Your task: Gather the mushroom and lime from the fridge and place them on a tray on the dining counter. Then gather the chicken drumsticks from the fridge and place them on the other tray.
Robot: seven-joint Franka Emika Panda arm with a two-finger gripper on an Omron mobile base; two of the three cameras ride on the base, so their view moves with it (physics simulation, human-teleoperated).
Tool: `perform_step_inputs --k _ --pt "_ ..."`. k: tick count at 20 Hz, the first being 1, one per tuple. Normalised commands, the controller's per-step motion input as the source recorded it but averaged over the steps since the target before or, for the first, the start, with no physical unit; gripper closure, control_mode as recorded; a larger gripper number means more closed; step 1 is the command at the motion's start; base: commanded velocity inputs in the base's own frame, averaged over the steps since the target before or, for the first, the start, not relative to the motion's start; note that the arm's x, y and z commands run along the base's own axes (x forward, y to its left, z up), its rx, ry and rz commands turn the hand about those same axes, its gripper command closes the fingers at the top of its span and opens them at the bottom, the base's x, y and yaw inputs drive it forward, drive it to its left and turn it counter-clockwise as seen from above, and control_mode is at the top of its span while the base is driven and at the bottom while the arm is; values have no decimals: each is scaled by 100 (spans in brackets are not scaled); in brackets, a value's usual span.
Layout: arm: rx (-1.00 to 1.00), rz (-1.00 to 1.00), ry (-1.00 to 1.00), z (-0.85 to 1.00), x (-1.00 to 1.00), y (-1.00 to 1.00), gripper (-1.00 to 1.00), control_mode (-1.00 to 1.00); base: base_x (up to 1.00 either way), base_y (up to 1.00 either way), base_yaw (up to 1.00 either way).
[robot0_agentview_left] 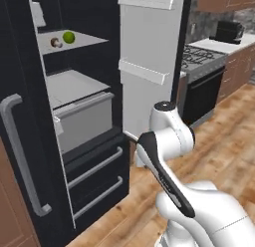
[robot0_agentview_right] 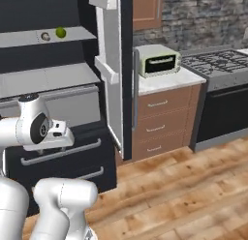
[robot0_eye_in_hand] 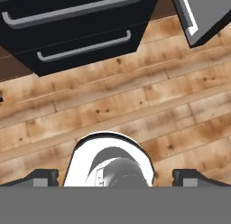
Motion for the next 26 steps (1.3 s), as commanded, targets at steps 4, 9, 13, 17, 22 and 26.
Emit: perform_step_inputs --k 4,9,13,17,22,26 --pt "0 0 0 0 0 0 -100 100 100 0 34" --pt "0 0 0 0 0 0 -100 100 100 -2 36" --pt "0 0 0 0 0 0 -100 100 83 -4 39" --pt "0 0 0 0 0 0 -100 100 70 -2 39" --pt "0 0 0 0 0 0 -100 100 68 -15 37" --pt "0 0 0 0 0 0 -100 100 73 -17 30"
